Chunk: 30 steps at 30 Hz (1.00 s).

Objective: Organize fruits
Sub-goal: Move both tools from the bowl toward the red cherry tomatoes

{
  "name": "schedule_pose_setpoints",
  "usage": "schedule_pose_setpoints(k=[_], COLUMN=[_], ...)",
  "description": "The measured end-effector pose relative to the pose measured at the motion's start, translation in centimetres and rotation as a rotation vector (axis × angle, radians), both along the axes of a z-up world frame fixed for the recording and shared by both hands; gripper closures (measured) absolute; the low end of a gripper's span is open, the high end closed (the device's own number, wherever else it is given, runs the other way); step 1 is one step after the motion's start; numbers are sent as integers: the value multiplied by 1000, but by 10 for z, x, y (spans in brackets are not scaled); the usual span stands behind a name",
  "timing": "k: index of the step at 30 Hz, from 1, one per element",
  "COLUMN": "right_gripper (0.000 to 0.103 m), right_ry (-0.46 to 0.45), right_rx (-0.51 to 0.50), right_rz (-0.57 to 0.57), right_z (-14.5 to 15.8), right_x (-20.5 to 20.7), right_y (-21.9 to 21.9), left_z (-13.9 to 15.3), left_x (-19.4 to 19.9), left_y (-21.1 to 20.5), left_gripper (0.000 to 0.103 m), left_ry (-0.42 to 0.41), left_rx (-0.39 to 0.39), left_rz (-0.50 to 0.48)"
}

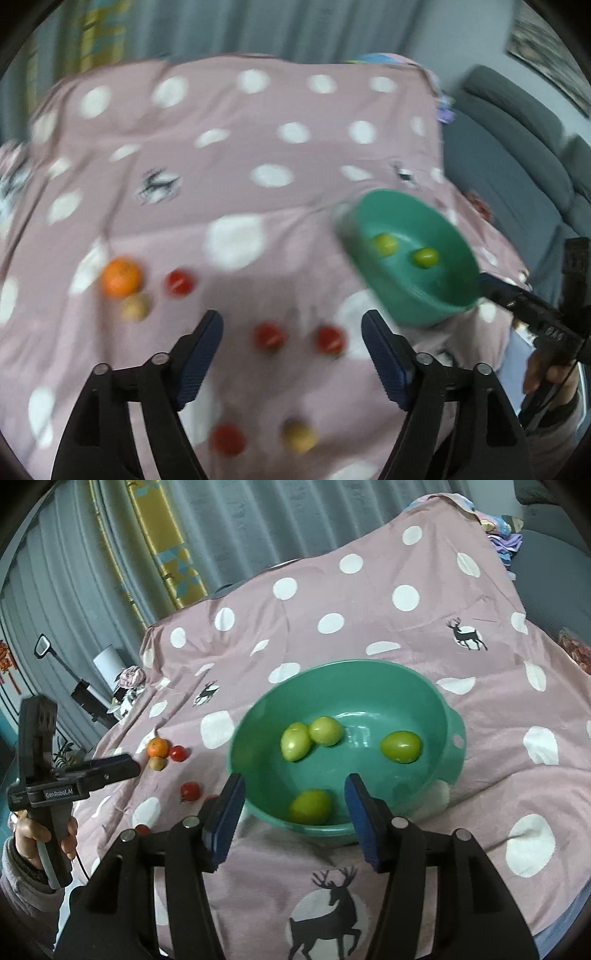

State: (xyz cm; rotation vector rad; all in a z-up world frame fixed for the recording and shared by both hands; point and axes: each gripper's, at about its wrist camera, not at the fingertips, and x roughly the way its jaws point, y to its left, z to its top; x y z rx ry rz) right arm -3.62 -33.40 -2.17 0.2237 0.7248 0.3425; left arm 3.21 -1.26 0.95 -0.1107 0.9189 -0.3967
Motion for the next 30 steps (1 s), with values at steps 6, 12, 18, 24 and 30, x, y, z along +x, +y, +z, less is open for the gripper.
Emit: schedule_pose_setpoints(k=[6, 12, 18, 24, 30], right_gripper=[46, 46, 46, 47, 49], right_ry=[0, 28, 79, 106, 107], right_rx=[-7, -21, -62, -101, -166], right_rz=[73, 188, 277, 342, 361], right_z=[3, -3, -19, -32, -48], right_x=[-3, -6, -6, 0, 11], right_y=[23, 54, 87, 115, 134], left_z=[-21, -31, -37, -40, -45], left_x=[-19, -29, -29, -25, -12], left_y=[43, 53, 43, 26, 10], left_gripper=[25, 25, 25, 25, 25], left_ry=[69, 89, 102, 90, 82], left_rx=[-10, -34, -43, -19, -25], left_rz=[107, 121, 79, 27, 0])
